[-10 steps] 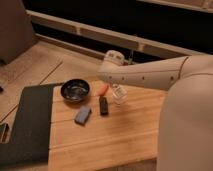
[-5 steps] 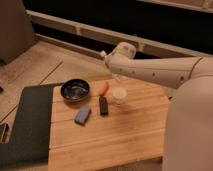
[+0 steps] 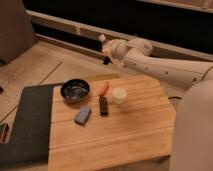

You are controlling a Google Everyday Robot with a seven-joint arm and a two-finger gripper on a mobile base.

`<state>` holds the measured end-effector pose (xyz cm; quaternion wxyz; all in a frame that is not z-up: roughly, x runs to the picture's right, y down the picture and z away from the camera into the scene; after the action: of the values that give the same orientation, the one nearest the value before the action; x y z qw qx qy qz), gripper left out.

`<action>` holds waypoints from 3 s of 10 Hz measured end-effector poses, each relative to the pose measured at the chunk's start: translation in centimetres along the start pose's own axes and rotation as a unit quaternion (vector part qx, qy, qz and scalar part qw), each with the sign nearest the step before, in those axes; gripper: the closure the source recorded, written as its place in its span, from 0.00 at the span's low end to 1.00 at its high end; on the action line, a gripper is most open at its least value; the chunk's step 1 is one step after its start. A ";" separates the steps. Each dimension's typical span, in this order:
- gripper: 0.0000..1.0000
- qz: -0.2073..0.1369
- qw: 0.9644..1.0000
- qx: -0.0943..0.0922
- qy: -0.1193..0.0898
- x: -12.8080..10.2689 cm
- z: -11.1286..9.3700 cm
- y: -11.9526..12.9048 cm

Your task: Stand the bottle upright

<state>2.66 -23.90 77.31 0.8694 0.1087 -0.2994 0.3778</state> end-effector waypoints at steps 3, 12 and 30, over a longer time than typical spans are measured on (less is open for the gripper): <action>1.00 0.019 1.000 0.008 -0.008 0.8 0.5 -1.3; 1.00 0.129 0.974 -0.134 -0.132 4.0 3.8 7.1; 1.00 0.154 0.942 -0.138 -0.263 11.7 2.7 -6.0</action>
<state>12.07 -22.28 86.76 0.6972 0.0357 -0.5798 0.4201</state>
